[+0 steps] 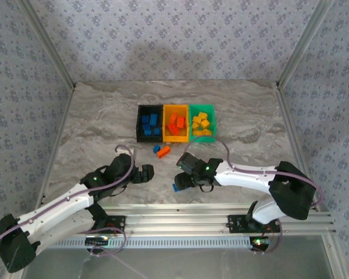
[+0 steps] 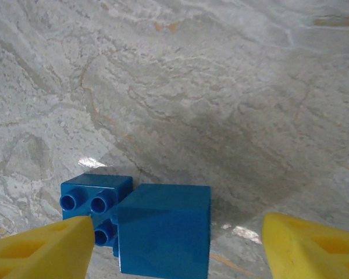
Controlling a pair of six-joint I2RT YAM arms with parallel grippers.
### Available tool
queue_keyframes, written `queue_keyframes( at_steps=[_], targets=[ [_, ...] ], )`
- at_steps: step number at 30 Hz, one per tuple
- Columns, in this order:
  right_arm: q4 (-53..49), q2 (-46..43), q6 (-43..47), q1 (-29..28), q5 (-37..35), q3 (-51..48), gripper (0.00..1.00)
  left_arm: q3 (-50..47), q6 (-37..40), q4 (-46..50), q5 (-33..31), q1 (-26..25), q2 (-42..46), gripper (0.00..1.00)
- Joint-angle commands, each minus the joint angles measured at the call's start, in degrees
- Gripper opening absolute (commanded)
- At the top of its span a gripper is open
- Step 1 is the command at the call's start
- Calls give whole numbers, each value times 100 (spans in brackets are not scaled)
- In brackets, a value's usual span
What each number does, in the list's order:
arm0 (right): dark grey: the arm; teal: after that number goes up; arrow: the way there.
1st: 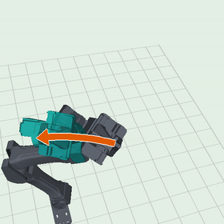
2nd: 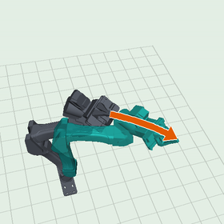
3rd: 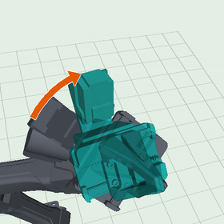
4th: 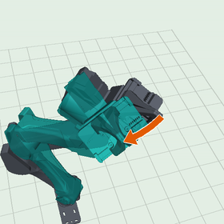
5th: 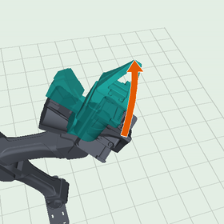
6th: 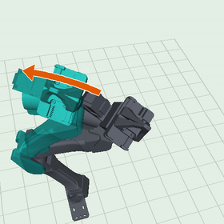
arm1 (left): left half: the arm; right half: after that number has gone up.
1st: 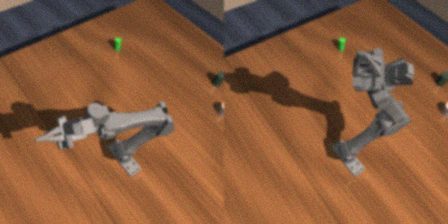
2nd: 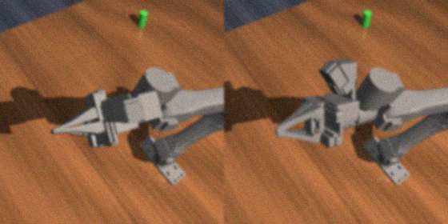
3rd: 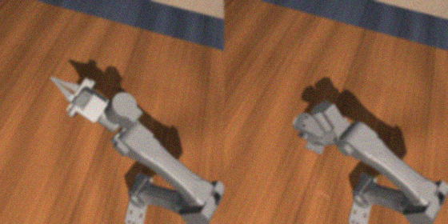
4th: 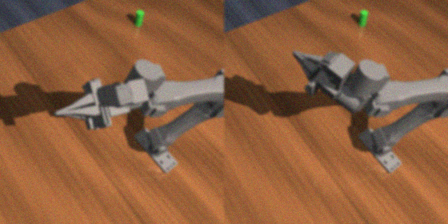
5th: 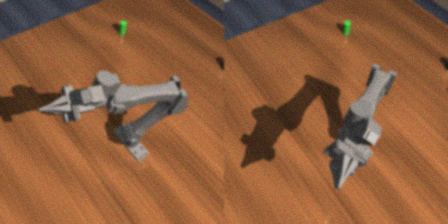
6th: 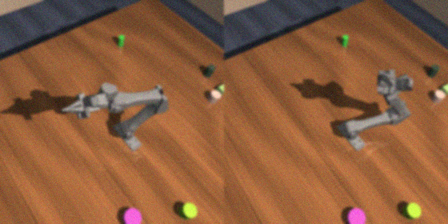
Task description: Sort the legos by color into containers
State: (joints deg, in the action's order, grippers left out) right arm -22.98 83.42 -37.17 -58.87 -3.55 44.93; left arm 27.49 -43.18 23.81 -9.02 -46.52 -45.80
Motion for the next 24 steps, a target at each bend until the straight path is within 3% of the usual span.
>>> queue_keyframes(
  at_steps=[1, 11, 17, 24],
  targets=[
    [-40, 174, -177, -59, -22, 8, 77, -15, -94, -26, -110, -19, 28, 100],
    [-717, -173, -688, -19, -705, -215, 66, -33, -107, -69, -100, -15, 38, 100],
    [-226, -12, -568, 68, -480, -265, 64, -33, -129, -114, -103, -17, -22, 100],
    [-115, -37, -380, 104, -354, -200, 42, -16, -73, -98, -75, -17, -48, 100]
  ],
)
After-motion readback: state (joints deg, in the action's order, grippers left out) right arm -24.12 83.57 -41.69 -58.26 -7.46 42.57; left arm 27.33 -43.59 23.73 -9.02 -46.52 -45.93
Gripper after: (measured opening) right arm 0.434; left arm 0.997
